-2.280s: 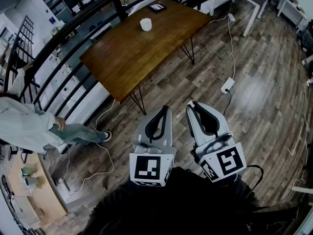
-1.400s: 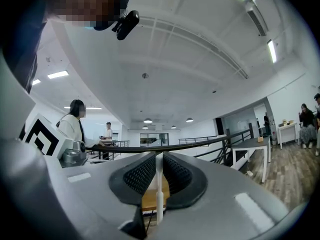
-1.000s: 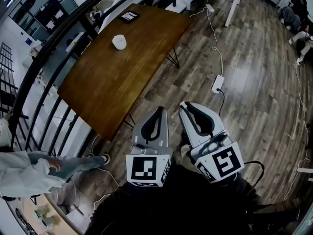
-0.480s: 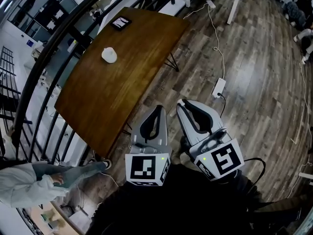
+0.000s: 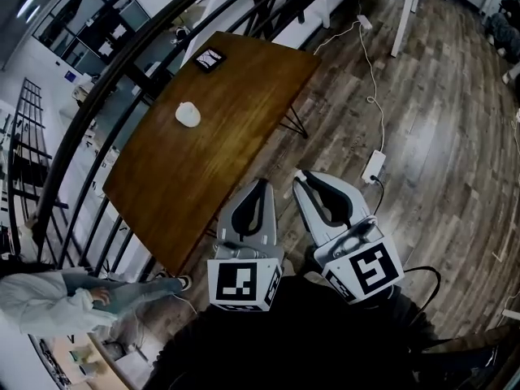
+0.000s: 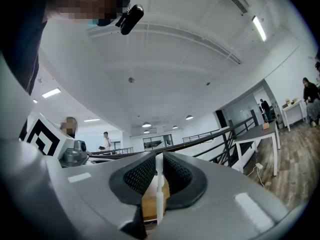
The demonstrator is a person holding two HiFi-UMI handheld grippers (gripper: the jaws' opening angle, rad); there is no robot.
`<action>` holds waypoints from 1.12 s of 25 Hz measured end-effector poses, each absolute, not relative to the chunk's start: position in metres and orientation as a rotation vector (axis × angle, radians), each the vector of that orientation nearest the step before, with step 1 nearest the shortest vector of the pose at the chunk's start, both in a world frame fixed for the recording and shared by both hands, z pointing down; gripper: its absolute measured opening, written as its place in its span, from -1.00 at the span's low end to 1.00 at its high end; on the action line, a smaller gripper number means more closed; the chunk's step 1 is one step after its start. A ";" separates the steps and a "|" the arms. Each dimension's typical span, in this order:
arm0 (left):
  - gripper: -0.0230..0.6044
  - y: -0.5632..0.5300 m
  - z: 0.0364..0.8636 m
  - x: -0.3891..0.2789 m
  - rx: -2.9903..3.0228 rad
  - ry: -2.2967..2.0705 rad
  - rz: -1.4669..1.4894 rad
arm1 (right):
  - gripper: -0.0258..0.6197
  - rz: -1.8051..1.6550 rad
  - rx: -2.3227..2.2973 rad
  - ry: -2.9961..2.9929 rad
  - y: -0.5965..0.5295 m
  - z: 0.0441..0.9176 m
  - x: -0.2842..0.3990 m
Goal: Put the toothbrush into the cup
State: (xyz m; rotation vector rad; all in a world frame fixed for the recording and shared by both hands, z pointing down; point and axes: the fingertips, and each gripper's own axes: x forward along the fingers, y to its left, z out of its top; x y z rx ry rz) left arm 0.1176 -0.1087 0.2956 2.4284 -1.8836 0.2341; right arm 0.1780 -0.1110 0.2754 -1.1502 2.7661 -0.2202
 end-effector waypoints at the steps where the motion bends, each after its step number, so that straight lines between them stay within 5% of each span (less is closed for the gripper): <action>1: -0.90 -0.111 0.296 0.119 2.427 -1.884 0.240 | -0.78 -0.224 -1.149 2.765 -0.113 0.276 0.180; 16: -0.90 -0.178 0.324 0.099 2.370 -1.879 0.224 | -0.78 -0.240 -1.124 2.809 -0.185 0.297 0.156; 28: -0.90 -0.276 0.333 -0.022 2.191 -2.015 0.115 | -0.78 -0.266 -0.926 2.998 -0.279 0.316 0.031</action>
